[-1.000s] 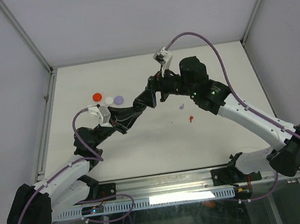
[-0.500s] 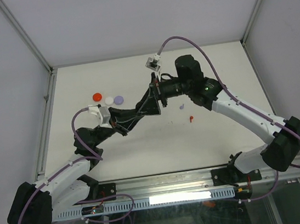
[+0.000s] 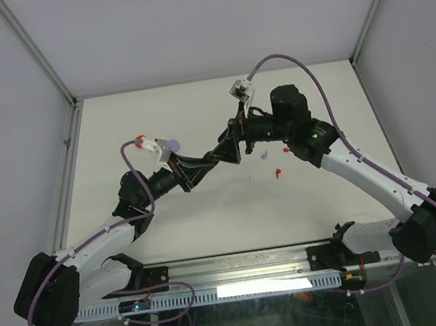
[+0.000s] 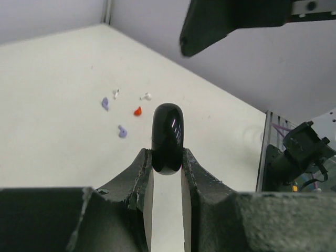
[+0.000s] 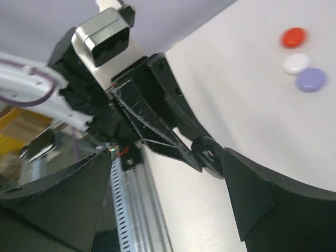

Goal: Insert the wireless bluetooth earbuds into the charging case
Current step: Place the charging case at the center of the board.

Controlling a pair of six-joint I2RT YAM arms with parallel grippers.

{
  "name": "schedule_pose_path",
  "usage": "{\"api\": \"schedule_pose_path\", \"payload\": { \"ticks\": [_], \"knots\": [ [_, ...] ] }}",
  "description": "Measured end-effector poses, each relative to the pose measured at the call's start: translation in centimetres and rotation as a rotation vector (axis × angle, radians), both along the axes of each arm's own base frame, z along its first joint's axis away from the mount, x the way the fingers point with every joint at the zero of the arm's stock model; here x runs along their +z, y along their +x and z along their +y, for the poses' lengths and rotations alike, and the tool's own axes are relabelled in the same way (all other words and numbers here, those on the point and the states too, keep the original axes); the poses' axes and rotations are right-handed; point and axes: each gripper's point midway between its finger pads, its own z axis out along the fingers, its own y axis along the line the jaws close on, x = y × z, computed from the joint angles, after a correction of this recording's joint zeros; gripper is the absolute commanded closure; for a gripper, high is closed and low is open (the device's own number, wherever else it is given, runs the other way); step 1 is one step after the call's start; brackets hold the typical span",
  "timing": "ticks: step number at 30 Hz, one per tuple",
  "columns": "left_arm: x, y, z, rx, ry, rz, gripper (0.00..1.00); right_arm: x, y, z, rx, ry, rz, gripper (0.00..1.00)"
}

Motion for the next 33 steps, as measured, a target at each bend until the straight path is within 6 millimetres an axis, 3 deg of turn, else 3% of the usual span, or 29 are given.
{"api": "schedule_pose_path", "payload": {
  "ticks": [4,8,10,15,20,25,33],
  "knots": [
    [-3.6,1.5,-0.5,0.03,0.057,0.202,0.99,-2.0,2.7,-1.9,-0.216,-0.079,-0.031,0.11],
    [-8.0,3.0,-1.0,0.076,0.121,0.427,0.97,-5.5,4.7,-4.2,-0.396,-0.176,-0.021,0.11],
    [-10.2,3.9,-1.3,0.105,0.155,0.531,0.95,-7.7,5.2,-5.4,-0.461,-0.233,-0.002,0.11],
    [-14.1,6.7,-3.0,0.141,0.204,0.718,0.95,-10.7,5.4,-7.4,-0.552,-0.317,0.018,0.11],
    [-17.4,9.3,-4.5,0.163,0.211,0.852,0.89,-10.6,5.7,-8.8,-0.61,-0.336,-0.015,0.11],
    [-20.6,9.7,-4.8,0.192,0.228,0.963,0.73,-10.7,5.8,-9.4,-0.636,-0.347,-0.034,0.1],
    [-20.6,10.8,-4.4,0.254,0.251,0.966,0.46,-11.3,5.9,-9.9,-0.646,-0.373,-0.044,0.1]
  ]
}}
